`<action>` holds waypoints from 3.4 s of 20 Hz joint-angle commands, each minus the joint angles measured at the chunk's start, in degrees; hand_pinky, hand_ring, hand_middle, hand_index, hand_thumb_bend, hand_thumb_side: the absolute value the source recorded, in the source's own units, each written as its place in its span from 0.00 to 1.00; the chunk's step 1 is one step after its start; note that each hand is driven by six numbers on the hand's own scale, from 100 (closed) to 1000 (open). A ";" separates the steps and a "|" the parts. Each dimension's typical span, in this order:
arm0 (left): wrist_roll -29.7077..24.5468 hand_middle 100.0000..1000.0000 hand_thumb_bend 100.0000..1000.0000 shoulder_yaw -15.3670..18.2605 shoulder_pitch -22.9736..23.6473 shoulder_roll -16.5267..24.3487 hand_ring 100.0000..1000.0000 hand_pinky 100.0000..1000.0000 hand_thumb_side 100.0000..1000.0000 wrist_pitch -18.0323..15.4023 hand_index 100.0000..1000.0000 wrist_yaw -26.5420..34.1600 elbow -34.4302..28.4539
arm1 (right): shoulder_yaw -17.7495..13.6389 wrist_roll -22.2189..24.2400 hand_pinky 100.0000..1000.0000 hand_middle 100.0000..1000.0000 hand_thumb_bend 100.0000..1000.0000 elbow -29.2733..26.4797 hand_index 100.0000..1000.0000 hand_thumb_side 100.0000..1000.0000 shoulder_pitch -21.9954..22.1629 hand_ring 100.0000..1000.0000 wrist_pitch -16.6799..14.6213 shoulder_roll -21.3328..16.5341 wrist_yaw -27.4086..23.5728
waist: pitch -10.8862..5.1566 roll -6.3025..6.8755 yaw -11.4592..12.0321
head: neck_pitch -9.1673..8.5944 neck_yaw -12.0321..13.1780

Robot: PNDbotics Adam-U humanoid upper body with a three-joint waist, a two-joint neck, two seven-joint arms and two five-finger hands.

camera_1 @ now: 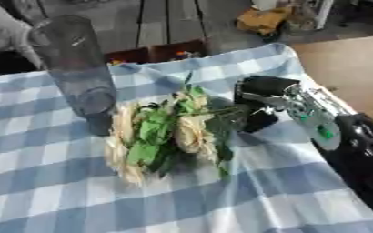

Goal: Arrange flowers into the vase.

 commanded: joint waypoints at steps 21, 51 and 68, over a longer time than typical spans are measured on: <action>-0.21 0.98 0.00 0.72 -0.13 1.87 0.99 0.65 1.00 0.08 1.00 -0.66 -1.04 | -8.44 -11.23 0.00 0.00 0.00 -13.51 0.00 0.49 -1.05 0.00 11.57 -3.67 -16.09 | -3.25 -0.49 -0.65 | -1.41 0.00; -0.19 0.98 0.00 0.29 -0.37 1.64 1.00 0.65 1.00 -0.35 1.00 -0.42 -1.04 | -13.28 -32.52 0.00 0.00 0.00 -12.50 0.00 0.31 -18.64 0.00 22.15 8.00 -42.01 | -3.43 -0.61 -1.09 | -3.07 1.23; -1.00 0.98 0.00 -0.39 -2.54 0.74 1.00 0.65 1.00 -0.92 1.00 0.14 -1.04 | -10.52 -39.04 0.00 0.00 0.00 -9.26 0.00 0.31 -27.56 0.00 14.91 14.57 -44.61 | -1.36 -0.80 2.72 | -5.47 -1.42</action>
